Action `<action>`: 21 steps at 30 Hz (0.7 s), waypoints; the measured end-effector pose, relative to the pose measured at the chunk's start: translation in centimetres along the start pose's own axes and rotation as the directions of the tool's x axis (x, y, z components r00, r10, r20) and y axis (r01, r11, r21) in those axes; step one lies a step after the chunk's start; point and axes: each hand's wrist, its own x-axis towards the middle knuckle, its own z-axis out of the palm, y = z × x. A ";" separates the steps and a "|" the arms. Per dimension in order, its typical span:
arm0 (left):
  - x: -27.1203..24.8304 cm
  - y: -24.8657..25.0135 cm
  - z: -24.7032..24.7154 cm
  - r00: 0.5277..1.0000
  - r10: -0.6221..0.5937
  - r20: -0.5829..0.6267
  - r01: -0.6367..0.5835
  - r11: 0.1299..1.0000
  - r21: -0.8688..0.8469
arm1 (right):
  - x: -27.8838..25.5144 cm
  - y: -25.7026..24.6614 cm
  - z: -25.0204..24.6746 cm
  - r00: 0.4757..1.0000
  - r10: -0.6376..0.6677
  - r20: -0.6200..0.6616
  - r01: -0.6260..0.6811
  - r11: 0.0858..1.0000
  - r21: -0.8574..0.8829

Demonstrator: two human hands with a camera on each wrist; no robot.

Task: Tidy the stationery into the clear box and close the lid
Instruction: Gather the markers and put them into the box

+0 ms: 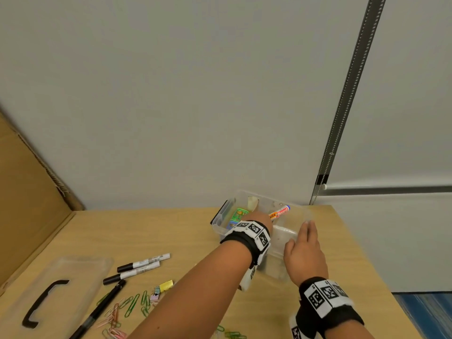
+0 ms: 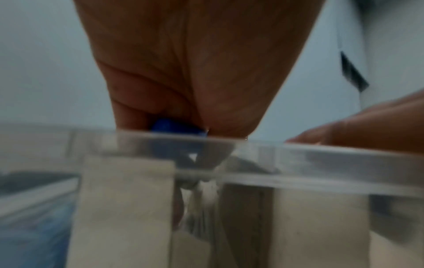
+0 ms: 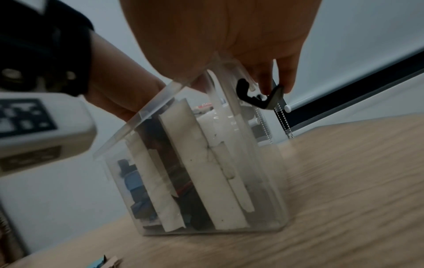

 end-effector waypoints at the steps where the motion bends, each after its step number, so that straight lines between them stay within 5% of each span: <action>1: 0.2 -0.2 0.4 1.000 -0.003 0.014 0.003 1.000 -0.003 | 0.0 0.0 0.0 1.000 -0.003 -0.001 0.003 1.000 0.000; 9: 0.3 -0.7 0.7 0.997 -0.026 0.069 0.041 0.976 -0.215 | -0.2 0.0 -0.2 1.000 -0.011 0.001 0.011 1.000 -0.014; 13: -0.2 -0.5 -0.7 0.998 -0.020 0.051 0.027 0.990 -0.135 | -0.3 -0.1 -0.4 1.000 -0.011 0.010 0.011 1.000 -0.020; 21: -7.8 -6.8 -0.4 0.936 0.057 -0.347 -0.180 0.925 -0.334 | -0.2 -0.1 -0.5 1.000 0.014 0.019 -0.013 0.998 -0.067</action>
